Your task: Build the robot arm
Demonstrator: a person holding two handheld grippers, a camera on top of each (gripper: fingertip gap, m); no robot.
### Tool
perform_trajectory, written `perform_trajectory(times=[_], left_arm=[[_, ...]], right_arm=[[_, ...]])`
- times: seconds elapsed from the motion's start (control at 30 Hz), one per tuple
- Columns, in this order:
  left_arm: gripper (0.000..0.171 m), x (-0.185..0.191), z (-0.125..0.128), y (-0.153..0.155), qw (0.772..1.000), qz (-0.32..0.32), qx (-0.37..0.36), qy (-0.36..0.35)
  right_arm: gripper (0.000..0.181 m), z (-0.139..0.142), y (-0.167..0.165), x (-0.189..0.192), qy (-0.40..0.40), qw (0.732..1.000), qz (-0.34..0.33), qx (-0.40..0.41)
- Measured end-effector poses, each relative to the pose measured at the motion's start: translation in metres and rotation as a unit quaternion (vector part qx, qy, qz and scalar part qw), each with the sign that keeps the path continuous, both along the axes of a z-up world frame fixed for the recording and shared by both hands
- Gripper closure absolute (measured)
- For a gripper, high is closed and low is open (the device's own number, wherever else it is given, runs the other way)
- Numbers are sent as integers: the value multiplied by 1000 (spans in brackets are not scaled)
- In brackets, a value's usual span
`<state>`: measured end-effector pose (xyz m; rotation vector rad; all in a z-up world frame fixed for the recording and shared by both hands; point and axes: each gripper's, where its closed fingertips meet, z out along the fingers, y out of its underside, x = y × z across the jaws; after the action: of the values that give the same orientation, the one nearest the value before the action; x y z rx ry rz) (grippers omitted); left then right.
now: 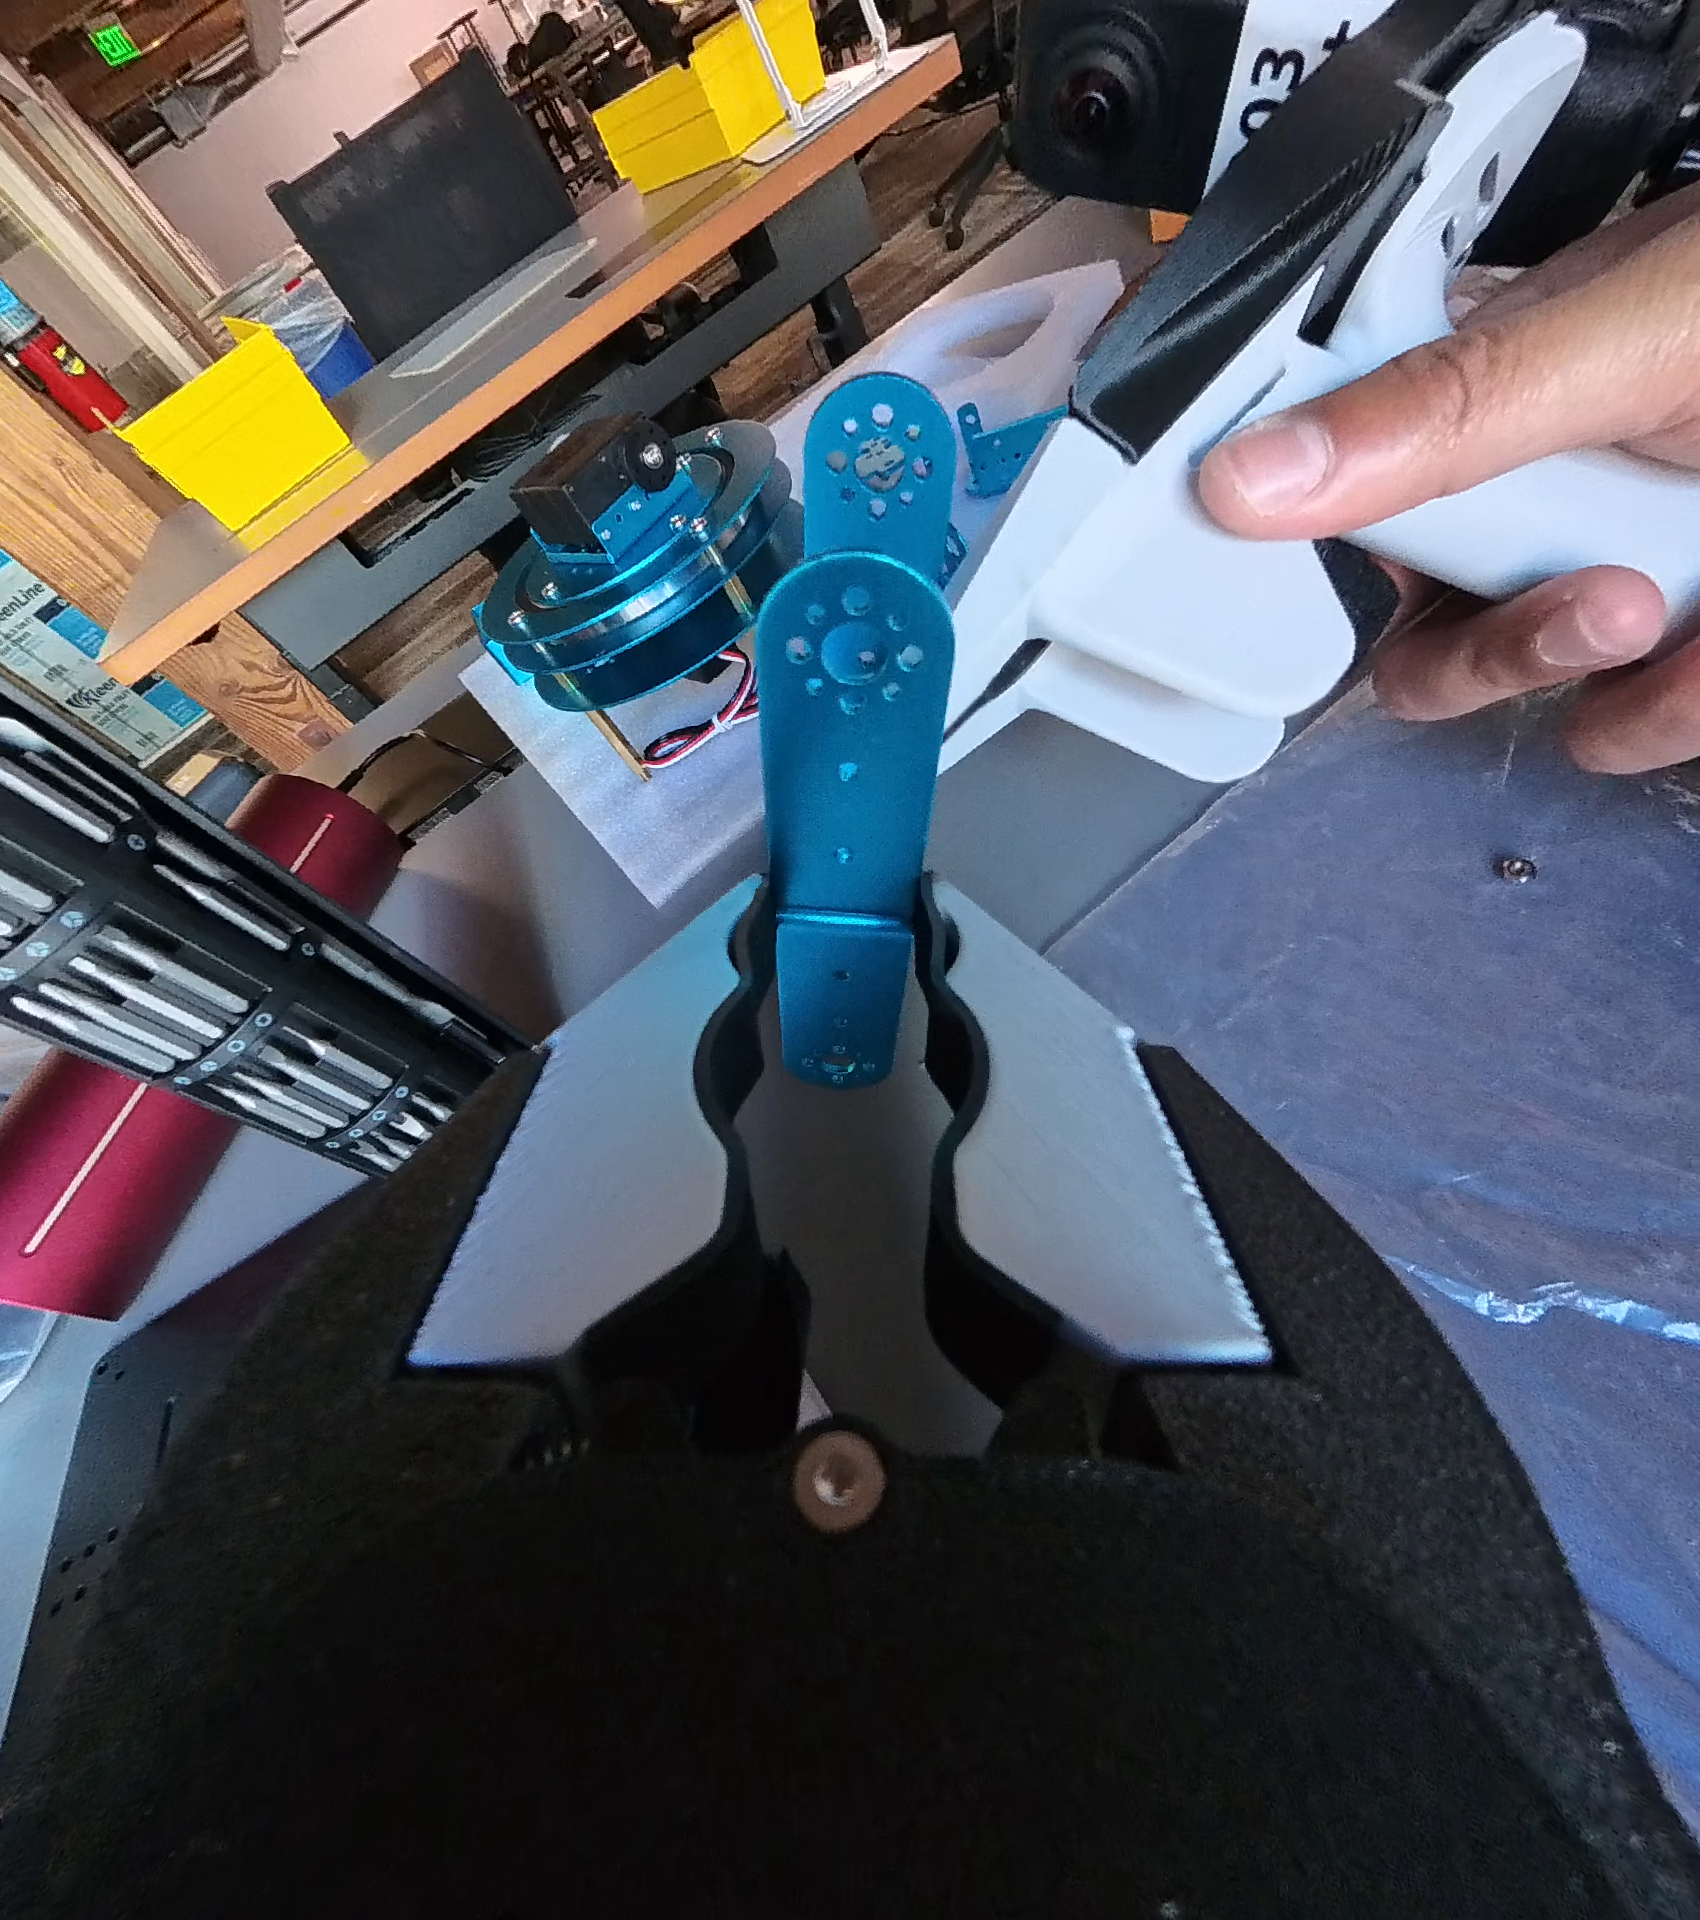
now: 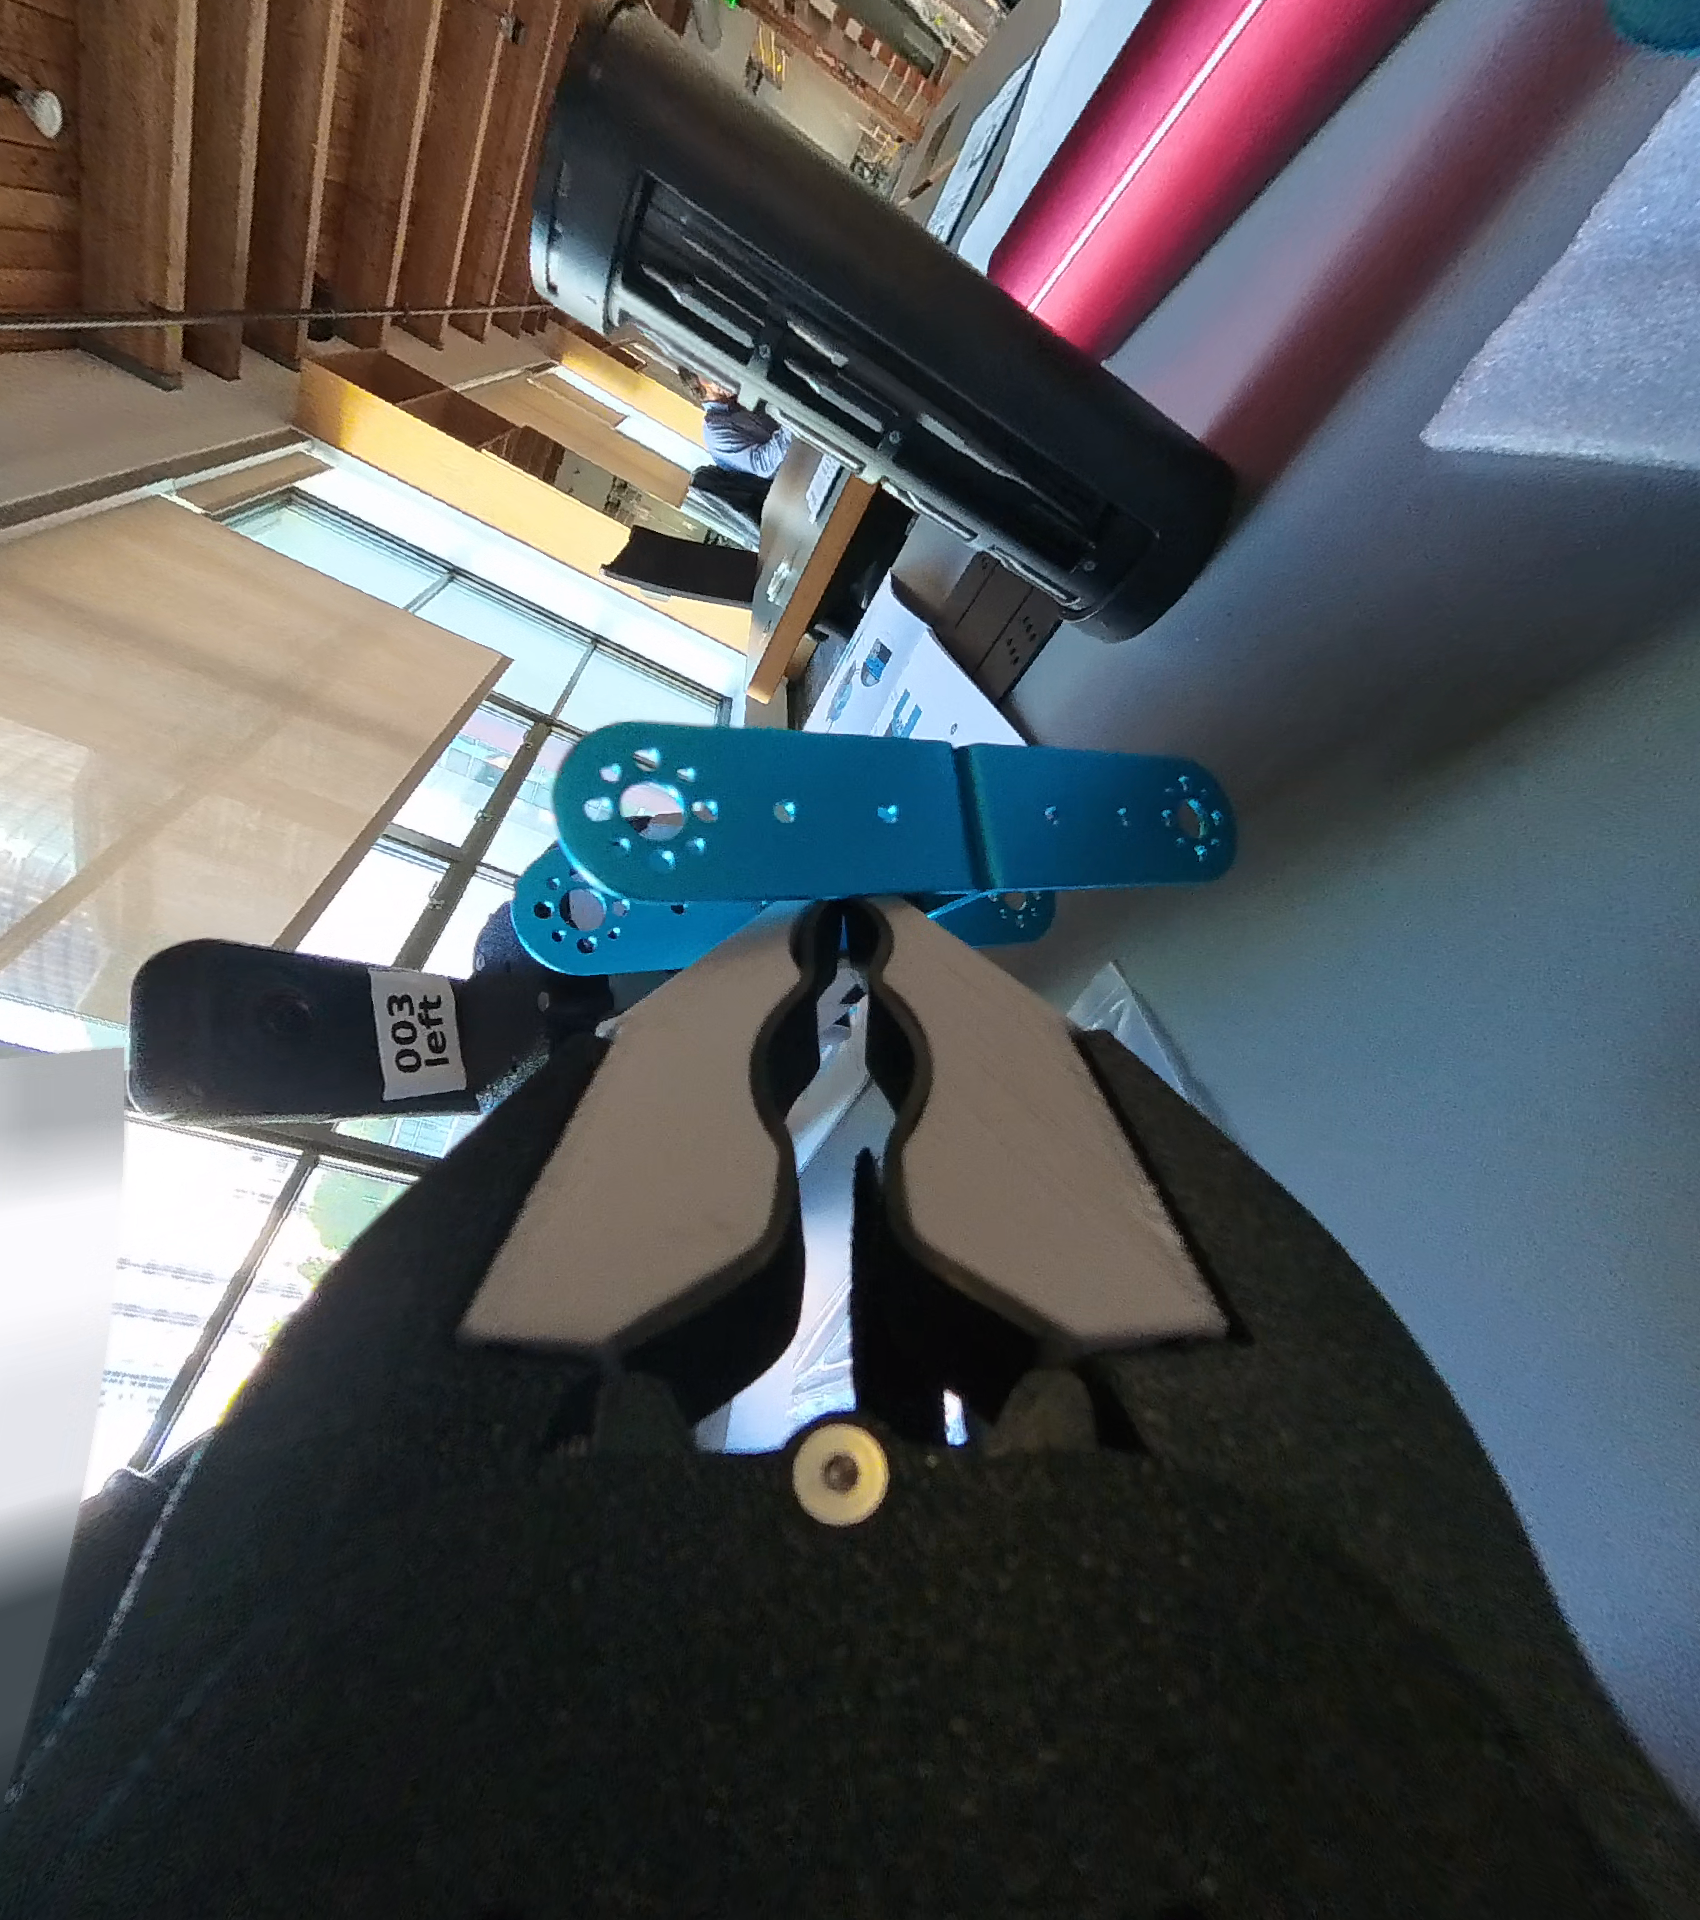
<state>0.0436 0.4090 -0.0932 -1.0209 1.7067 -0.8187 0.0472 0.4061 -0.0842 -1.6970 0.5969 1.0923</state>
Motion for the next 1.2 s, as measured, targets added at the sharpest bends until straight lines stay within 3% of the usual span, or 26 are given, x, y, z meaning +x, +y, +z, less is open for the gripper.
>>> perform_trajectory(times=[0.5, 0.57, 0.63, 0.7, 0.8, 0.9, 0.97, 1.13, 1.2], left_arm=[[146, 0, -1, 1, 1000, 2, 0, 4], [146, 0, 1, 7, 1000, 14, -8, 2], [146, 0, 3, 17, 999, 31, -29, 3], [146, 0, 3, 26, 998, 47, -52, 6], [146, 1, 4, 37, 995, 62, -73, 6], [146, 1, 2, 44, 994, 74, -82, 9], [146, 1, 1, 49, 993, 82, -86, 11], [146, 0, 2, 54, 992, 87, -94, 12], [146, 0, 3, 55, 992, 87, -95, 11]], right_arm=[[181, 1, -3, 1, -11, 1000, 9, -2], [181, 8, -13, 2, -39, 999, 23, 5], [181, 7, -26, -9, -108, 991, 82, -2], [168, -2, -37, -19, -229, 961, 155, -14], [166, -35, -43, -19, -437, 864, 236, -83], [159, -51, -40, -28, -495, 800, 308, -143], [165, -61, -32, -17, -554, 750, 313, -180], [167, -69, -28, -14, -568, 704, 354, -236], [168, -69, -30, -14, -561, 699, 367, -248]])
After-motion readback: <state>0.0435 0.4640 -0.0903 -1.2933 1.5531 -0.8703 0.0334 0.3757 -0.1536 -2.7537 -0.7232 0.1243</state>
